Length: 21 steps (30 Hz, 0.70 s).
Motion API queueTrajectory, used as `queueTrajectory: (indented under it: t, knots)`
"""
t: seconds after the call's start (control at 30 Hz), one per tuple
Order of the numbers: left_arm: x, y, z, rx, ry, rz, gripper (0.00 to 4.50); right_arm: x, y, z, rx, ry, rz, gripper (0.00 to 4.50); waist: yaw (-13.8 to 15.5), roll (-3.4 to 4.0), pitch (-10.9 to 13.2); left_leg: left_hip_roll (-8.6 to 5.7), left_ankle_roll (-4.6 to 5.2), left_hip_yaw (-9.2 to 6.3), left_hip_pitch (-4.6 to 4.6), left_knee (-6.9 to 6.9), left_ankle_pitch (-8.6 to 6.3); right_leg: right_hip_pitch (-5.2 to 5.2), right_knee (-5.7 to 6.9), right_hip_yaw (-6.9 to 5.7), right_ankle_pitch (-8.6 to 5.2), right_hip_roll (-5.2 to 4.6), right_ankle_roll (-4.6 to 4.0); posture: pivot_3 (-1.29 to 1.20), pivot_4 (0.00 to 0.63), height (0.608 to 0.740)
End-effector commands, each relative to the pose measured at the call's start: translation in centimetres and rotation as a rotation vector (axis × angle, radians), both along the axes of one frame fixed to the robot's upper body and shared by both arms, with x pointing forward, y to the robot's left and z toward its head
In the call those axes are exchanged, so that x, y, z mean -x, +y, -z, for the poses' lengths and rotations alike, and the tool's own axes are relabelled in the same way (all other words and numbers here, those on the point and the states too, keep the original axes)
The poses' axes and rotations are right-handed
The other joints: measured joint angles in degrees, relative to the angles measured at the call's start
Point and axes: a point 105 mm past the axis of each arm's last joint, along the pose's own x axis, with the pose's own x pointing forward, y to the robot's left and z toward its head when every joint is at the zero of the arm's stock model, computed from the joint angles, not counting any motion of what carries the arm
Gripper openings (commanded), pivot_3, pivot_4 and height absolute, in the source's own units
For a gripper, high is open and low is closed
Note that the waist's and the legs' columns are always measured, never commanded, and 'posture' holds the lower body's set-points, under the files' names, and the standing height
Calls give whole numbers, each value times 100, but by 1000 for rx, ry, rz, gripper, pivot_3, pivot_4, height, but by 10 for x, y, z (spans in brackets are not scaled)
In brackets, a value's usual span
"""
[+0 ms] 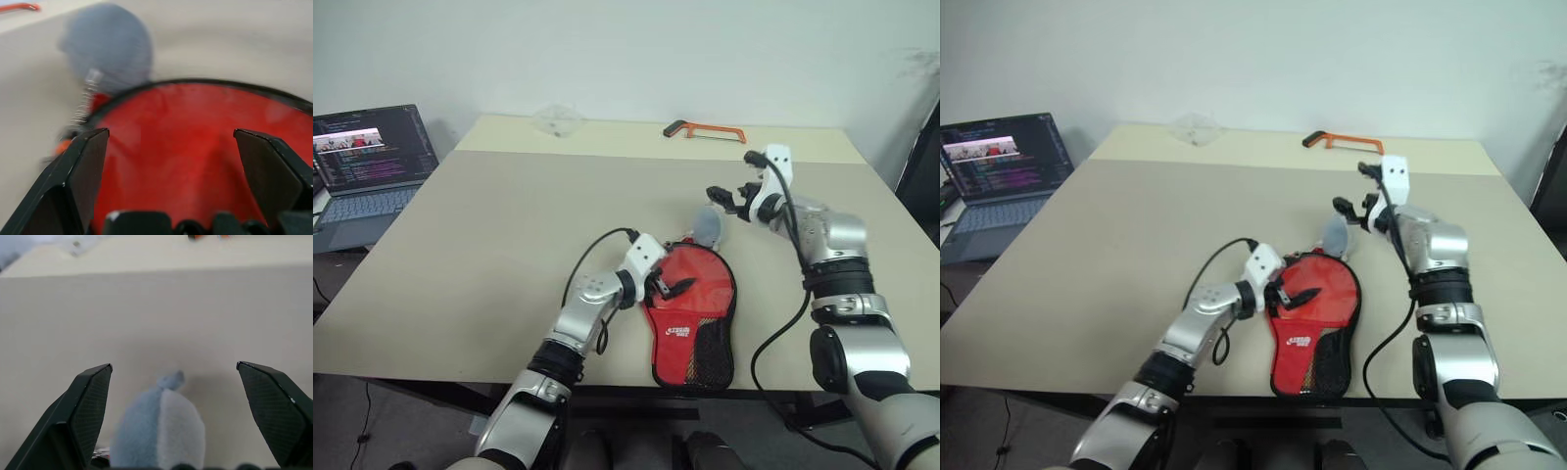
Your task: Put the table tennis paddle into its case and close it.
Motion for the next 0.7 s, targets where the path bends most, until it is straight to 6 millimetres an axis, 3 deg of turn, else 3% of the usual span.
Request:
queueTrajectory:
  t: [0.03,0.43,0.7]
  knots:
    - [3,-7,14,-32,24,9,4437,-10,1,-27,-72,-72,22,4500,1,9,-3,-1,0,2,0,0,0,0,0,1,0,-1,0,0,150,740]
    - [11,-10,42,-153,221,-2,4437,-11,31,3,-37,48,-39,4500,-5,22,-13,-3,0,-5,16,3,0,17,3,-3,3,0,6,0,150,740]
    - [16,-16,40,-130,414,13,4437,-10,33,14,-67,93,-10,4500,-10,24,-14,-4,0,-12,17,3,0,19,4,-8,3,1,6,0,150,740]
